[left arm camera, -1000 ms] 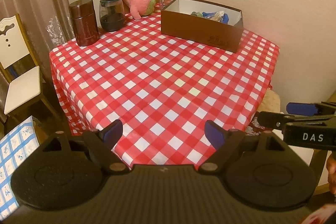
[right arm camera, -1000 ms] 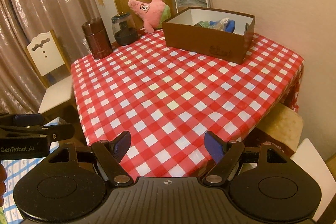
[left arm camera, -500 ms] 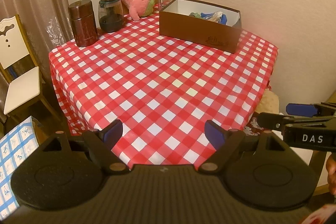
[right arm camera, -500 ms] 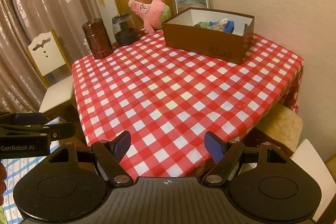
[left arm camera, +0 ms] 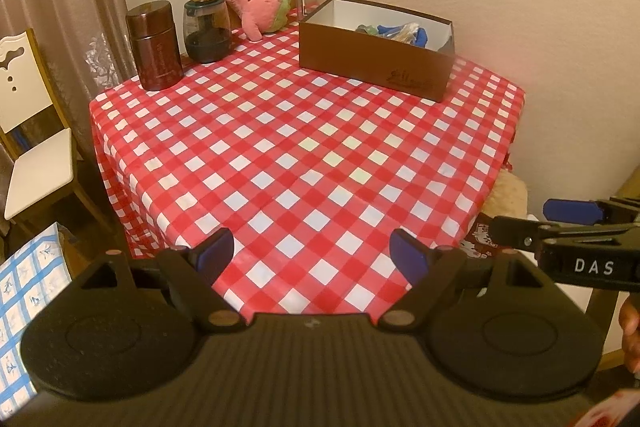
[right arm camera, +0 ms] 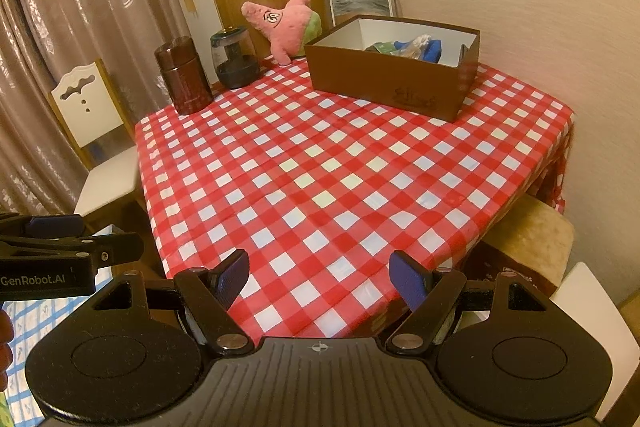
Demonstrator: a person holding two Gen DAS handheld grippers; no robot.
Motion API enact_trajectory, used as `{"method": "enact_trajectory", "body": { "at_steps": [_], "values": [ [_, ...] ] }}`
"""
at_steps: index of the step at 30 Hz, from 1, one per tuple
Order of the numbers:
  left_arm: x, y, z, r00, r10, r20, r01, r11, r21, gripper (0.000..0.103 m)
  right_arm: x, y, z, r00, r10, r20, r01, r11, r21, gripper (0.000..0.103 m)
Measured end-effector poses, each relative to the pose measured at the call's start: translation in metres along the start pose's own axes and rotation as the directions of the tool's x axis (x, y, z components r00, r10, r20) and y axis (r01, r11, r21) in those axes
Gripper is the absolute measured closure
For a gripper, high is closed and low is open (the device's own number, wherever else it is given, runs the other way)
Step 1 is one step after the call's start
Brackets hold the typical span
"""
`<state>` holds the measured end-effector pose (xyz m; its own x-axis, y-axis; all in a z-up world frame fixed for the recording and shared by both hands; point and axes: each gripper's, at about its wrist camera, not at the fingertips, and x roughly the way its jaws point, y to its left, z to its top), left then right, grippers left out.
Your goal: Organize soft objects
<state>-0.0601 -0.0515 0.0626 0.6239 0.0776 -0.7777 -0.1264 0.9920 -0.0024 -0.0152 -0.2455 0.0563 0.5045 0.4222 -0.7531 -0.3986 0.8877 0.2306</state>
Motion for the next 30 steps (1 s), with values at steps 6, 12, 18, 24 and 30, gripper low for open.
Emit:
{"method": "enact_trajectory", "body": {
  "at_steps": [6,12,18,24,30],
  "values": [
    [-0.0001,0.0,-0.0001,1.0,-0.001,0.002,0.001,1.0,0.001,0.019,0.0,0.0012,-0.0002,1.0,-0.001,0.002,0.001,1.0,0.001,0.026],
    [0.0,-0.0001,-0.0007,1.0,-0.002,0.002,0.002,1.0,0.002,0.019,-0.0012,-0.0005,-0.0005,1.0,0.0,0.002,0.0,1.0,0.001,0.026],
    [-0.0032,0.0007,0.0002,1.0,-0.009,0.007,0.009,1.0,0.007,0.019,-0.004,0.0012,-0.0016,1.0,-0.005,0.005,0.005,1.0,0.005,0.026],
    [-0.0028,0.0009,0.001,1.0,-0.011,0.008,0.011,1.0,0.008,0.019,-0.0036,0.0,-0.0013,1.0,-0.004,0.005,0.004,1.0,0.003,0.026],
    [-0.0023,0.0003,0.0009,1.0,-0.011,0.009,0.011,1.0,0.008,0.019,-0.0035,-0.0006,-0.0011,1.0,-0.003,0.005,0.003,1.0,0.004,0.026]
  ]
}}
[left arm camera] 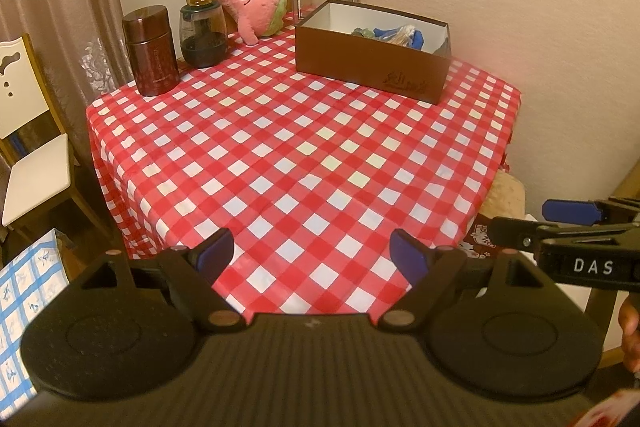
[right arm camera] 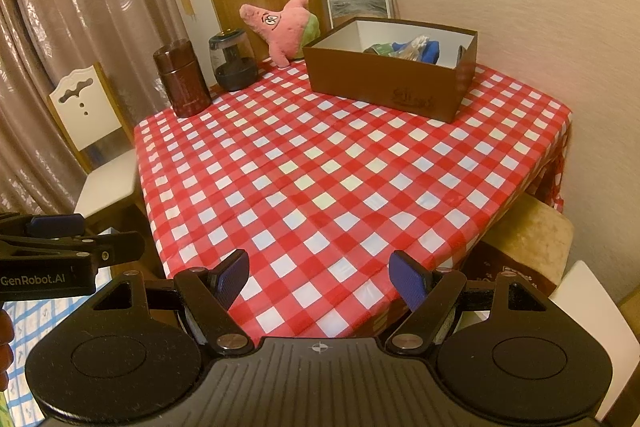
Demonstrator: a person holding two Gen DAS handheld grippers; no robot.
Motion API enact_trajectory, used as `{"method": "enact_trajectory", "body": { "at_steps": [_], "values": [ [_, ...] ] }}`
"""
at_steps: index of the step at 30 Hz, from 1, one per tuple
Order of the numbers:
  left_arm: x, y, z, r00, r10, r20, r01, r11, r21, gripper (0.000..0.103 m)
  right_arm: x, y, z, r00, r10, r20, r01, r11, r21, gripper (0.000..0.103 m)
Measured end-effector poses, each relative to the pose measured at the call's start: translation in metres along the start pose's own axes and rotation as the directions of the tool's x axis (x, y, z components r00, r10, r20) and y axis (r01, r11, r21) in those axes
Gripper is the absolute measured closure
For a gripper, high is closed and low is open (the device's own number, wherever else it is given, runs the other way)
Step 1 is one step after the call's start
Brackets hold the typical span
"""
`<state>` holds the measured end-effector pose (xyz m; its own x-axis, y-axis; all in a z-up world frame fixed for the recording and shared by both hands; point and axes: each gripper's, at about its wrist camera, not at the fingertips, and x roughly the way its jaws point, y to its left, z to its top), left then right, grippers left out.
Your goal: Organize soft objects
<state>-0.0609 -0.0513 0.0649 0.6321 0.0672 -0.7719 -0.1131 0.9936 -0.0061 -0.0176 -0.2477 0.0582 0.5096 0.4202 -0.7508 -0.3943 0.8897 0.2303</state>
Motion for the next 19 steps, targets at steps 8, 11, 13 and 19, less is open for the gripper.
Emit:
{"method": "enact_trajectory", "body": {
  "at_steps": [8,11,13,19],
  "values": [
    [0.0005,-0.0005,0.0011,1.0,-0.002,0.0,0.002,1.0,0.001,0.019,-0.0017,0.0033,0.0005,1.0,-0.007,0.003,0.007,1.0,0.006,0.026],
    [0.0008,-0.0012,0.0013,1.0,-0.002,0.002,0.002,1.0,0.001,0.019,-0.0014,0.0017,0.0005,1.0,-0.006,0.003,0.006,1.0,0.005,0.026],
    [0.0017,-0.0031,0.0039,1.0,-0.006,0.004,0.006,1.0,0.007,0.019,-0.0019,0.0022,0.0018,1.0,-0.009,0.003,0.009,1.0,0.008,0.026],
    [0.0064,-0.0012,0.0083,1.0,-0.021,-0.002,0.021,1.0,0.012,0.019,-0.001,0.0008,0.0022,1.0,-0.007,0.004,0.007,1.0,0.007,0.026]
  ]
}}
